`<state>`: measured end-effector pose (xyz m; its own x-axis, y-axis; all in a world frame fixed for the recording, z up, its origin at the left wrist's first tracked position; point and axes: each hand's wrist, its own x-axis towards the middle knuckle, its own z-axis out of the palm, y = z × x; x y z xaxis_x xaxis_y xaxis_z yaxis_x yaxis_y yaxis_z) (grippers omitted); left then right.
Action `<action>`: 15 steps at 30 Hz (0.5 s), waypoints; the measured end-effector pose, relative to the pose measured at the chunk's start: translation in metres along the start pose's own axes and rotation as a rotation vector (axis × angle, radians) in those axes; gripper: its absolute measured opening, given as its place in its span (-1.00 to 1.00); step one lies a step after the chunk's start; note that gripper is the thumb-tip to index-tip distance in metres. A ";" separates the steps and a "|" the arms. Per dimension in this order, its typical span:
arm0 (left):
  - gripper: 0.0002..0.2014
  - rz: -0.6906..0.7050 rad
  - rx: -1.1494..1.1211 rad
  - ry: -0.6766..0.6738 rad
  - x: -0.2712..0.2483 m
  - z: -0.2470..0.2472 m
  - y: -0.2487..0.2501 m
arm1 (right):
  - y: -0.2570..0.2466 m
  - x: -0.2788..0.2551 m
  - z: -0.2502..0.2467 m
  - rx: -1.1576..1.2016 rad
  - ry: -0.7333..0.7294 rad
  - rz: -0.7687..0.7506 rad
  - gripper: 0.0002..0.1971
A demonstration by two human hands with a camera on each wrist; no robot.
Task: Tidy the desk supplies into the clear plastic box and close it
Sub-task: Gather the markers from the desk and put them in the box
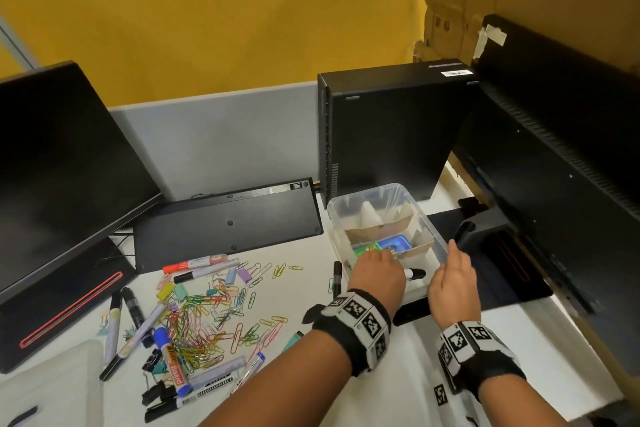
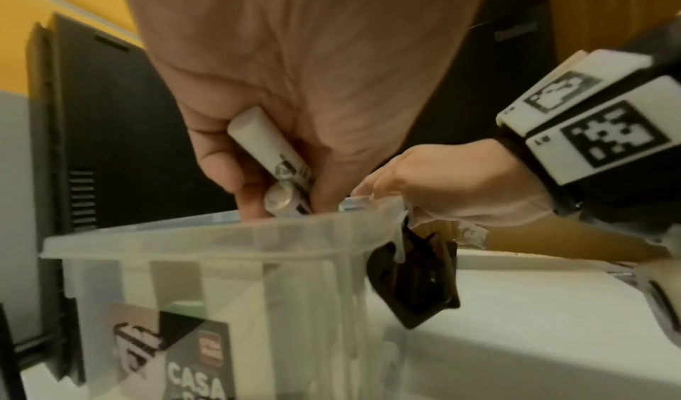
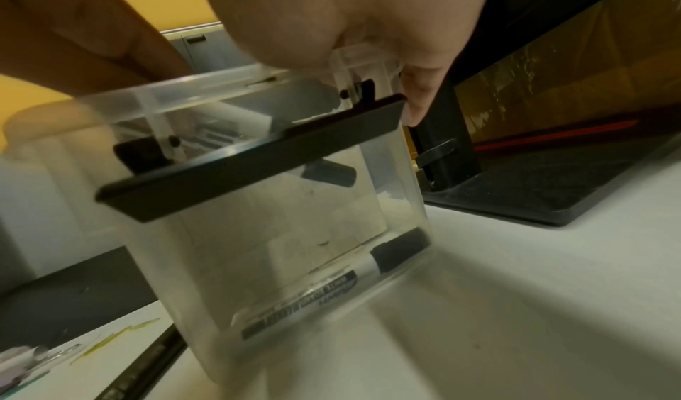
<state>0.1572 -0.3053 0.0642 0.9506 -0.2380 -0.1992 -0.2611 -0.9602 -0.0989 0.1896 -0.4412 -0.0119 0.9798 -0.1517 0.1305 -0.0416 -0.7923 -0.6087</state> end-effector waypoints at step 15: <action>-0.69 0.031 -0.790 0.156 0.003 0.009 -0.036 | -0.002 -0.002 -0.005 -0.019 -0.028 -0.013 -0.47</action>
<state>0.1680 -0.2705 0.0583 0.9726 -0.2277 -0.0468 -0.1470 -0.7587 0.6347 0.1867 -0.4418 -0.0070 0.9853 -0.1252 0.1166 -0.0322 -0.8053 -0.5919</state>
